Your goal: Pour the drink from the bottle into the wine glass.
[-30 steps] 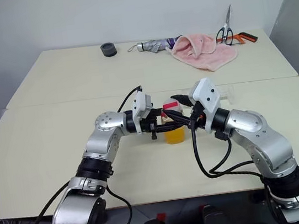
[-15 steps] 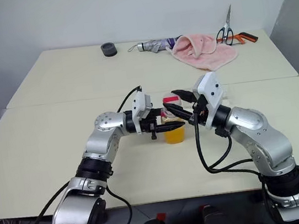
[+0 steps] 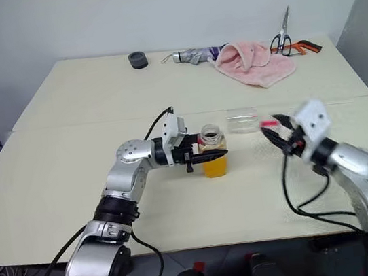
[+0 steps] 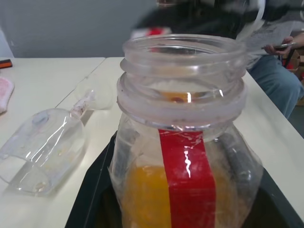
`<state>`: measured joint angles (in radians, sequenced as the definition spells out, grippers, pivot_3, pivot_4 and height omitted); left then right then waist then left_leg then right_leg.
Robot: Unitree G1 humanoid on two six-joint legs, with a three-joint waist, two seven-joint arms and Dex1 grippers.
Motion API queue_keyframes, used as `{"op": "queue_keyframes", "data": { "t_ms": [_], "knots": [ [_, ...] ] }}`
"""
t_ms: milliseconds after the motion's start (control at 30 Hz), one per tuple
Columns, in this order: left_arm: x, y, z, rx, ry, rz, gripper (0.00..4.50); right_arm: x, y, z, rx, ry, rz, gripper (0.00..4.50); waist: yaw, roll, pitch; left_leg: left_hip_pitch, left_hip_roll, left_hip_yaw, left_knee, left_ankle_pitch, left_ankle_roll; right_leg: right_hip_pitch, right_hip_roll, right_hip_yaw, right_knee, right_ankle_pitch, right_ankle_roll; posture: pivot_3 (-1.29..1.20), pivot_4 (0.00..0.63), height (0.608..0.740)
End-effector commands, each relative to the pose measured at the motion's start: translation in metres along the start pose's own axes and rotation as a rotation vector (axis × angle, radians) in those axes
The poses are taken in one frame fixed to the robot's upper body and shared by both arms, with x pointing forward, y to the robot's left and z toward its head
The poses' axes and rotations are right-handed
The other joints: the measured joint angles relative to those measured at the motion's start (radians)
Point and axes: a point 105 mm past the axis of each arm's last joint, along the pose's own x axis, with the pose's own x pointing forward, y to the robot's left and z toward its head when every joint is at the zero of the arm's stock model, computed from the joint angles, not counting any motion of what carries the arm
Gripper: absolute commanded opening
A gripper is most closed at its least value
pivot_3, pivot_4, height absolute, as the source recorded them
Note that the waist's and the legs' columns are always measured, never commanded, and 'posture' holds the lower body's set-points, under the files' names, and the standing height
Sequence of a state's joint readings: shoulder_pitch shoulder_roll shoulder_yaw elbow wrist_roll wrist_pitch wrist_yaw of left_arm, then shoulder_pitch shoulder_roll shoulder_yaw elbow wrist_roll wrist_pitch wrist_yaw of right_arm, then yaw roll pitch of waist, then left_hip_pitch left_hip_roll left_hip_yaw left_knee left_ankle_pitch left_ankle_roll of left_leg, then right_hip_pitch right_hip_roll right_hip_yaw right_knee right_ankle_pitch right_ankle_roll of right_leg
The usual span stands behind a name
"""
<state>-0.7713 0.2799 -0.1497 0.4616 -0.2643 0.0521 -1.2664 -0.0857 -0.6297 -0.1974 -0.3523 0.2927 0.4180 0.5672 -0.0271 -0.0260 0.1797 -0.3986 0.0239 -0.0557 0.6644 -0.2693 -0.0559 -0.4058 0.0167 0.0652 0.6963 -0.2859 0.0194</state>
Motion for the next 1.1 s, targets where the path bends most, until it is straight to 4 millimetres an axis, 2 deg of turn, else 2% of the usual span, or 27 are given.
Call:
{"op": "queue_keyframes", "data": {
  "t_ms": [33,167,267,433,533,667,767,867,967,1100],
  "knots": [
    [-0.003,0.007,0.02,0.064,-0.046,0.021,1.78,-0.018,-0.022,-0.041,0.004,0.13,-0.105,1.72,-0.002,0.0,0.0,0.0,0.0,0.001,0.0,0.0,0.0,0.0,0.0,0.001,0.0,0.0,0.0,0.0,0.15,0.74],
    [-0.004,0.008,0.021,0.066,-0.046,0.027,1.78,-0.018,-0.023,-0.074,0.115,0.226,-0.141,1.72,-0.018,0.001,0.0,0.003,0.002,0.003,-0.001,0.0,0.0,0.0,0.002,0.004,0.002,0.0,0.0,0.0,0.15,0.74],
    [-0.005,0.01,0.023,0.07,-0.047,0.038,1.78,-0.015,-0.021,-0.076,0.177,0.225,-0.133,2.72,-0.023,0.001,0.0,0.003,0.003,0.003,-0.001,0.0,0.0,0.0,0.004,0.004,0.002,0.0,0.0,0.0,0.15,0.74],
    [-0.016,0.019,0.028,0.068,-0.056,0.1,1.78,-0.017,-0.023,-0.061,0.203,0.176,-0.113,4.43,-0.021,0.001,0.0,0.002,0.003,0.003,-0.001,0.0,0.0,0.0,0.004,0.004,0.001,0.0,0.0,0.0,0.15,0.74],
    [-0.032,0.028,0.029,0.061,-0.06,0.185,1.78,-0.018,-0.02,-0.039,0.12,0.128,-0.046,4.5,-0.02,0.002,0.001,0.002,0.002,0.003,-0.001,0.0,0.0,0.0,0.002,0.004,0.001,0.0,0.0,0.0,0.15,0.74],
    [-0.059,0.042,0.033,0.036,-0.085,0.347,1.78,-0.009,0.004,0.002,0.02,0.051,0.119,4.5,-0.027,0.002,0.001,0.003,0.003,0.003,-0.001,0.0,0.0,0.0,0.003,0.004,0.001,0.0,0.0,0.0,0.15,0.74],
    [-0.096,0.059,0.03,0.017,-0.083,0.552,1.78,0.009,0.051,0.046,0.023,-0.068,0.359,4.5,-0.03,0.002,0.001,0.003,0.004,0.002,-0.001,0.0,0.0,0.0,0.005,0.003,0.002,0.0,0.0,0.0,0.15,0.74],
    [-0.133,0.073,0.025,0.007,-0.067,0.749,1.78,0.029,0.086,0.076,0.011,-0.155,0.509,4.5,-0.03,0.002,0.001,0.003,0.005,0.0,-0.001,0.0,0.0,0.0,0.005,0.002,0.002,0.0,0.0,0.0,0.15,0.74],
    [-0.173,0.083,0.02,0.017,-0.036,0.94,1.78,0.054,0.11,0.093,-0.004,-0.188,0.587,4.5,-0.03,0.002,0.001,0.002,0.005,0.0,0.0,0.0,0.0,0.0,0.005,0.001,0.002,0.0,0.0,0.0,0.15,0.74],
    [-0.205,0.089,0.016,0.035,-0.005,1.096,1.78,0.077,0.128,0.103,-0.013,-0.198,0.63,4.5,-0.011,0.002,0.001,0.0,0.004,-0.003,0.0,0.0,0.0,-0.001,0.0,-0.003,0.001,0.0,0.0,0.0,0.15,0.74]
  ]
}}
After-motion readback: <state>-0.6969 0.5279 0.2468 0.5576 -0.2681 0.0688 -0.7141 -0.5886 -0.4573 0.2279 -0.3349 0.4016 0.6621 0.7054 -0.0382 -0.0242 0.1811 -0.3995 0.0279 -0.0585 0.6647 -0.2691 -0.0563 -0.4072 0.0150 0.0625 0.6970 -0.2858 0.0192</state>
